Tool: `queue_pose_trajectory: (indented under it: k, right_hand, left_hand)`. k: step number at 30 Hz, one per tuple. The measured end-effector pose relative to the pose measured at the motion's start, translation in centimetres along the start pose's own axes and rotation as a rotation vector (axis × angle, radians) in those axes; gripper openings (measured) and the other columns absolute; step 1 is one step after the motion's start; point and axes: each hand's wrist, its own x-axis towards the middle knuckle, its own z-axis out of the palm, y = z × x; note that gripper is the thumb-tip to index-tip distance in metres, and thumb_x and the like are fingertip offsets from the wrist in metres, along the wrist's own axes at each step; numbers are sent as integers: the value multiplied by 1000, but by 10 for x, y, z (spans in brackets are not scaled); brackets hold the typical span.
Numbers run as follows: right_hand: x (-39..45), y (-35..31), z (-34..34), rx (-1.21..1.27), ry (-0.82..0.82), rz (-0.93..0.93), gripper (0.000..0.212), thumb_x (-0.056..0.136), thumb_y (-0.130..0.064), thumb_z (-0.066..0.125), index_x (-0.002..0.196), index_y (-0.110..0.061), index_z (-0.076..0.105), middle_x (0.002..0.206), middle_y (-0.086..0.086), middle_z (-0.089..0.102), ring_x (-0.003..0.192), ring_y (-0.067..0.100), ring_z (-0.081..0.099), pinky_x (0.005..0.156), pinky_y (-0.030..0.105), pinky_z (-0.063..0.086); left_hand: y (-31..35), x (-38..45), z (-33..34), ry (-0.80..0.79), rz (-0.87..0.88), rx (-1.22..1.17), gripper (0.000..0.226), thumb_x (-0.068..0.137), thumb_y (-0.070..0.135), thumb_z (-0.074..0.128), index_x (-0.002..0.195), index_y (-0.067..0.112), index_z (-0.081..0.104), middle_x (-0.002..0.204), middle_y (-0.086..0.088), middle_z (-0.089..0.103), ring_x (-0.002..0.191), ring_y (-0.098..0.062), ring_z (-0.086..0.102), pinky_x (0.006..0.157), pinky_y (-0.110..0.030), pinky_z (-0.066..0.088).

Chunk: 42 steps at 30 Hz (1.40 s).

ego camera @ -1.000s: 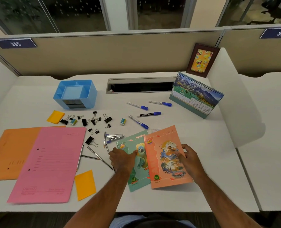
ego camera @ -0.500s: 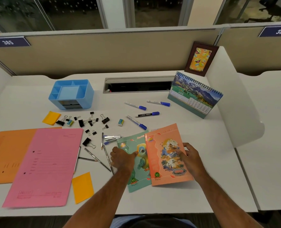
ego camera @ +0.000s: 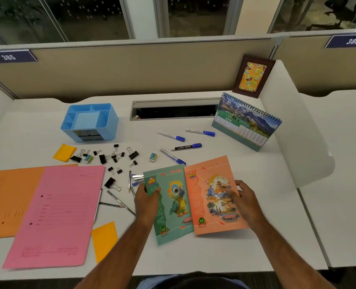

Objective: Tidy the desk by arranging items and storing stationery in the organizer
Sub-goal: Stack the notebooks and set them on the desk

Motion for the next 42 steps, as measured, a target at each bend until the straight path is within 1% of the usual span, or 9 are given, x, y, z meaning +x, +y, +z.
queue_pose_trajectory:
  k: [7,11,16,20,26,29,33,38,42]
  right_hand:
    - [-4,-6,0,40,31,-4,26,96,-28,68,121,-22,60,103,5,78,79,24,78,64,41,64]
    - [-5,-12,1,40,40,-19,26,97,-29,68,120,-22,60,102,4,78,78,24,78,64,41,64]
    - [-9,-19,9,32,47,-40,22,98,-28,66,119,-23,60,101,3,78,76,22,78,59,35,63]
    - [-12,-24,20,46,30,-62,21,98,-27,65,119,-23,61,101,3,78,78,23,78,63,39,64]
    - [-22,-40,42,109,-45,-64,22,98,-25,66,119,-23,62,97,3,79,79,28,78,68,43,64]
    - [-26,-50,49,138,-76,-55,22,96,-30,68,117,-25,63,99,3,79,81,28,78,73,46,63]
    - [-29,-58,53,186,-100,-43,25,95,-35,70,117,-26,63,102,4,79,85,31,78,80,54,62]
    - [-35,-68,53,204,-145,-46,28,95,-35,69,120,-25,63,104,4,79,86,32,77,81,55,61]
    - [-41,-76,57,199,-169,-68,26,98,-36,64,120,-24,64,103,4,79,87,30,78,78,50,63]
  left_hand:
    - [9,5,-32,11,87,-71,8,98,27,66,106,28,68,98,-2,76,85,-24,75,73,-46,63]
    - [31,3,-48,25,128,-146,9,98,28,66,103,20,68,91,-11,75,74,-29,72,62,-42,59]
    - [63,0,-63,-15,191,-207,11,98,27,68,104,19,72,87,-11,76,69,-28,70,63,-42,59]
    - [78,-4,-64,-135,106,-340,19,97,26,72,106,10,73,79,-12,70,58,-24,63,54,-33,54]
    - [75,-8,-44,-238,-36,-440,18,94,19,73,110,9,73,71,-4,71,51,-16,62,48,-27,52]
    - [67,-7,-37,-236,-48,-444,21,93,19,75,111,9,74,78,-8,74,55,-18,64,51,-28,53]
    - [62,-6,-30,-237,-18,-423,14,94,19,75,107,14,75,93,-15,79,70,-27,70,68,-40,59]
    - [61,-3,-27,-263,-67,-428,17,97,22,70,111,14,74,96,-17,77,74,-28,70,67,-38,59]
    - [61,-5,-24,-387,-178,-458,28,99,31,66,117,10,72,91,-12,73,69,-23,68,61,-33,57]
